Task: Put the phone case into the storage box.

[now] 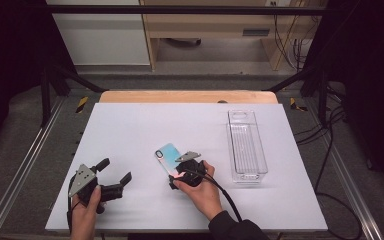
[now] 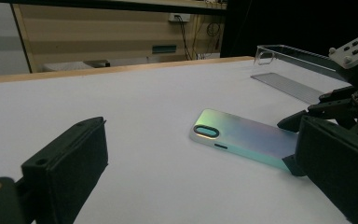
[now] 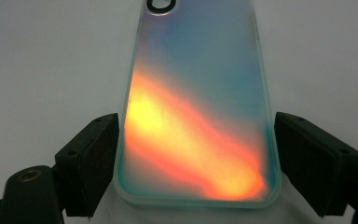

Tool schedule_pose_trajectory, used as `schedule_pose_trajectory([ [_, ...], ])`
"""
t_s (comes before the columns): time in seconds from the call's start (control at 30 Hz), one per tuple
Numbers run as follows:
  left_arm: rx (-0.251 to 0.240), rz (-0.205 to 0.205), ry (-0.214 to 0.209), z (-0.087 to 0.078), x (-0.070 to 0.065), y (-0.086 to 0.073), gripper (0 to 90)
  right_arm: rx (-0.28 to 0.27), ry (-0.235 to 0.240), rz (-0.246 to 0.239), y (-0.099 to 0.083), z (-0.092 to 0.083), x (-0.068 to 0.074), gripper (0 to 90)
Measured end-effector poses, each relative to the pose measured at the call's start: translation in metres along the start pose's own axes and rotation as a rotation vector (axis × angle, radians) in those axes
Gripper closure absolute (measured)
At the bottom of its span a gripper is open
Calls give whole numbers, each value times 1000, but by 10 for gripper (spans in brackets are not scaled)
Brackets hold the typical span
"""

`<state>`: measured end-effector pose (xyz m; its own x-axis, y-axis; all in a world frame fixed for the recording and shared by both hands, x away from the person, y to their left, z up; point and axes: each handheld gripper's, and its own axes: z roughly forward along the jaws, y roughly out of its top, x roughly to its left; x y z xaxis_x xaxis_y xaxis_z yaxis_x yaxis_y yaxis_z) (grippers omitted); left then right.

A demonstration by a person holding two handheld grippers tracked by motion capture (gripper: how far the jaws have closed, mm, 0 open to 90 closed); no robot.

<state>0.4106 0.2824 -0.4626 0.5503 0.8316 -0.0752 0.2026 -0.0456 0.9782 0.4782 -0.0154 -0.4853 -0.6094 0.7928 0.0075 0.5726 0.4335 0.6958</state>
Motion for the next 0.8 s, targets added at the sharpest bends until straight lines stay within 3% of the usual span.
schedule_pose_trajectory([
  [0.3, -5, -11, 1, 0, 1, 0, 21, 10, 28, -30, 0, -2, -3, 175],
  [0.43, -4, -14, 0, -1, 2, 0, 21, -4, 47, -67, -2, -5, -2, 176],
  [0.53, -7, -24, 9, -2, 3, 0, 22, -32, 53, -103, -3, -9, 2, 176],
  [0.8, 13, -43, 4, -1, 5, 0, 22, -120, 81, -145, -11, -28, -2, 176],
])
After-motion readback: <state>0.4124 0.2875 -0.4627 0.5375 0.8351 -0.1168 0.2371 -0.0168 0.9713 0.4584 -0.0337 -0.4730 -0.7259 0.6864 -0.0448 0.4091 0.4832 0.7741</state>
